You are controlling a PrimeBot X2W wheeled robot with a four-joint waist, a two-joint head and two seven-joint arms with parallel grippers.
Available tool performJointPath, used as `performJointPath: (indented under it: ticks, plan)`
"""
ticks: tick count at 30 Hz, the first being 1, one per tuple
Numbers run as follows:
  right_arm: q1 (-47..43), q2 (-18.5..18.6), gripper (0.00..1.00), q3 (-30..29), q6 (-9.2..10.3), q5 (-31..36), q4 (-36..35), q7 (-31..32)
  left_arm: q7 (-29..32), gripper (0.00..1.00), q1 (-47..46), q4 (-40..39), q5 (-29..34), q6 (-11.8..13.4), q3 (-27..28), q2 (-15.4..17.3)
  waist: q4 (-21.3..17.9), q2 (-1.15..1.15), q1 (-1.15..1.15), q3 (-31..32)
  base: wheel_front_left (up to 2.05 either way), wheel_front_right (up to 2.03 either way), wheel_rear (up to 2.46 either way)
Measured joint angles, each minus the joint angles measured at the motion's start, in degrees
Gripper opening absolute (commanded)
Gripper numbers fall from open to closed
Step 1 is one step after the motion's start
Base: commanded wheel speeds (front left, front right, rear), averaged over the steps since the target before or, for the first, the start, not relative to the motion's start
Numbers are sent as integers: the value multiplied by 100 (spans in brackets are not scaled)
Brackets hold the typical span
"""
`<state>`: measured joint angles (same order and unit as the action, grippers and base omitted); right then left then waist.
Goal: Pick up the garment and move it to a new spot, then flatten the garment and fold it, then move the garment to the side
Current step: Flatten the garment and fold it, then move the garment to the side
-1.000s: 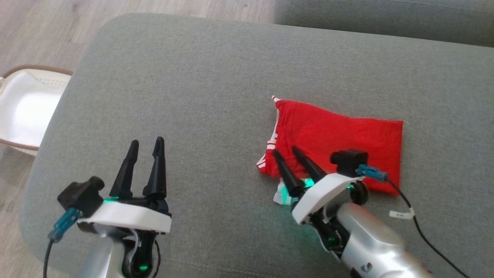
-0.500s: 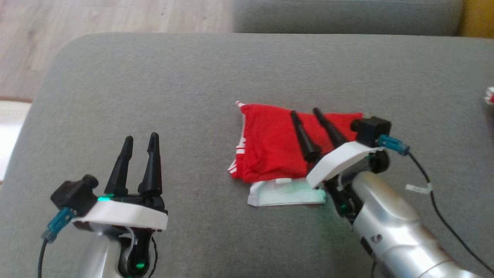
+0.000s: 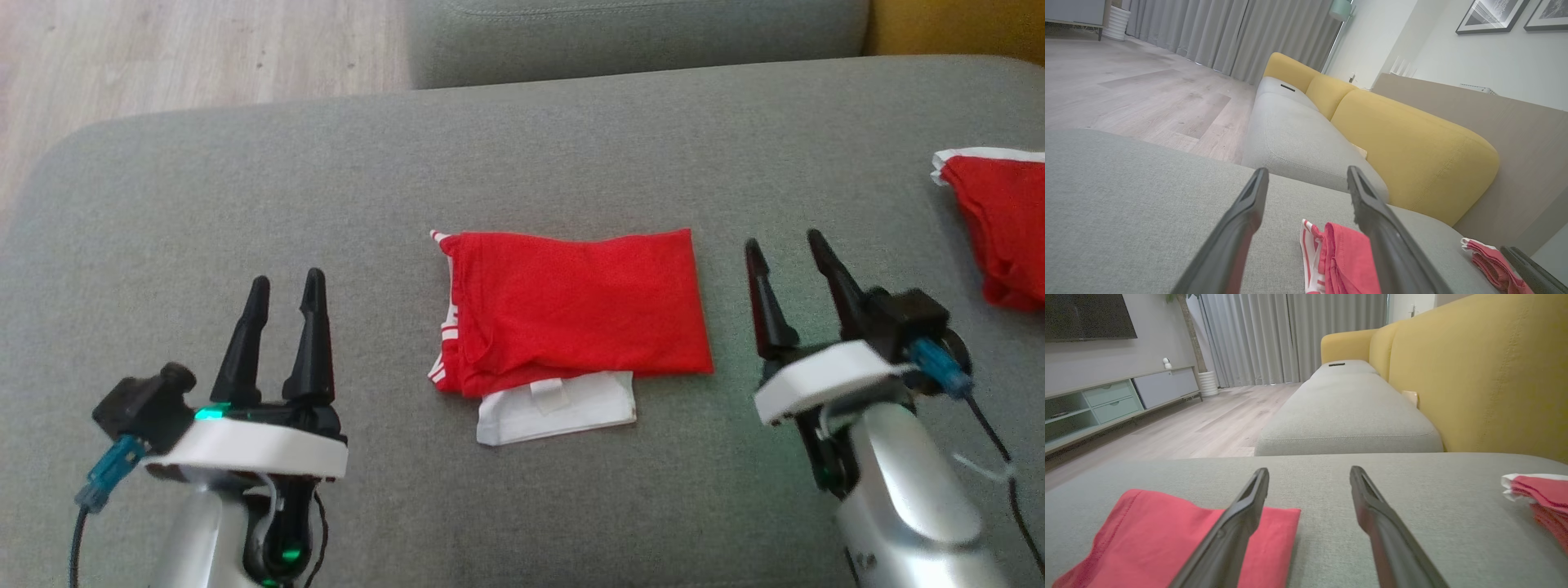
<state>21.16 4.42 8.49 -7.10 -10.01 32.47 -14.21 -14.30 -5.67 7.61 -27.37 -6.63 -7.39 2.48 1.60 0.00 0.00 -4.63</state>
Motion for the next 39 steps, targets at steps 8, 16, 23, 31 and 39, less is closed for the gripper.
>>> performJointPath:
  ticks: [8, 16, 23, 31, 39]
  plan:
    - [-708, -81, 100, -587, 0, 436, -886, 0, 0, 100, 77, 73, 52, 25, 52, 1, -88, 0, 0, 78, 0, 0, 0]
    - [-1010, -131, 100, -553, 0, 296, -1112, 0, 0, 100, 217, 135, 51, 42, -13, 1, -69, 0, 0, 75, 0, 0, 0]
    - [-992, -132, 100, -526, 0, 347, -1099, 146, 0, 100, 152, 97, 30, 41, -118, 2, 12, 0, 0, -119, 0, 0, 0]
    - [-766, -133, 100, -410, 0, 336, -634, 555, 0, 100, -91, 104, -1, 38, -283, 1, 198, 0, 0, -397, 0, 0, 0]
    - [-259, -135, 100, -168, 0, -49, 213, 1017, 0, 100, -213, 145, -62, 34, -345, 0, 490, 0, 0, -643, 0, 0, 0]
